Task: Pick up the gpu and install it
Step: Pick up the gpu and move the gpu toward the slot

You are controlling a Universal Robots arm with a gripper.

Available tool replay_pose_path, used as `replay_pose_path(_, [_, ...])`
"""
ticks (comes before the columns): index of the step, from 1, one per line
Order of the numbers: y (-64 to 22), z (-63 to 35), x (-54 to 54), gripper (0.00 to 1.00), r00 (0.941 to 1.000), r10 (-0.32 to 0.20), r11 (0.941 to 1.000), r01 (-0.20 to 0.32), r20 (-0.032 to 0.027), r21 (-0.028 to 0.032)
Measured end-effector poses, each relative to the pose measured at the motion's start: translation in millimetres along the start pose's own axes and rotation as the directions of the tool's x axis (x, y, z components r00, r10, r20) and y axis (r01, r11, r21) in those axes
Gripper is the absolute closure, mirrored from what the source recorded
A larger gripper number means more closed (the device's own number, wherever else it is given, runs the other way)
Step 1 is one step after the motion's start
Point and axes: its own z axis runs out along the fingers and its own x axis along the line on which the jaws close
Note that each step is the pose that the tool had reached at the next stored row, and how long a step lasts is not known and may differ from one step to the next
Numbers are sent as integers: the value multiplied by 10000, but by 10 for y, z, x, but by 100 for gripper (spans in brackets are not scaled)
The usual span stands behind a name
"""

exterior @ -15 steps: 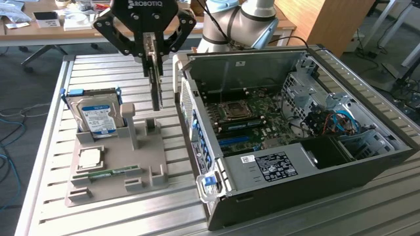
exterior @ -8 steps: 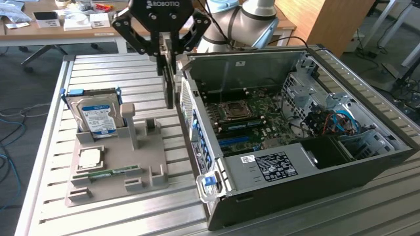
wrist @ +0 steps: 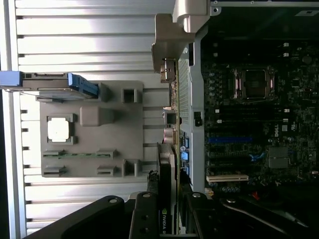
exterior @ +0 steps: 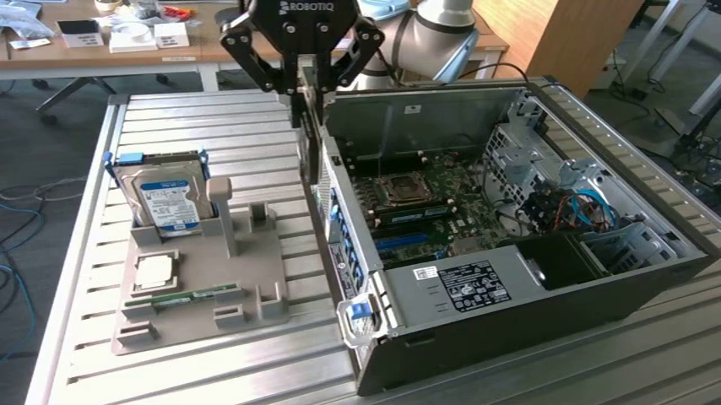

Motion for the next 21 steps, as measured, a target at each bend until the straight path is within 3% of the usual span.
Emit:
replay_pose_path(13, [15,8,-317,73,10000,0,10000,0,0,-10])
replay_pose_path(21, [29,16,-598,73,10000,1,10000,-1,0,-21])
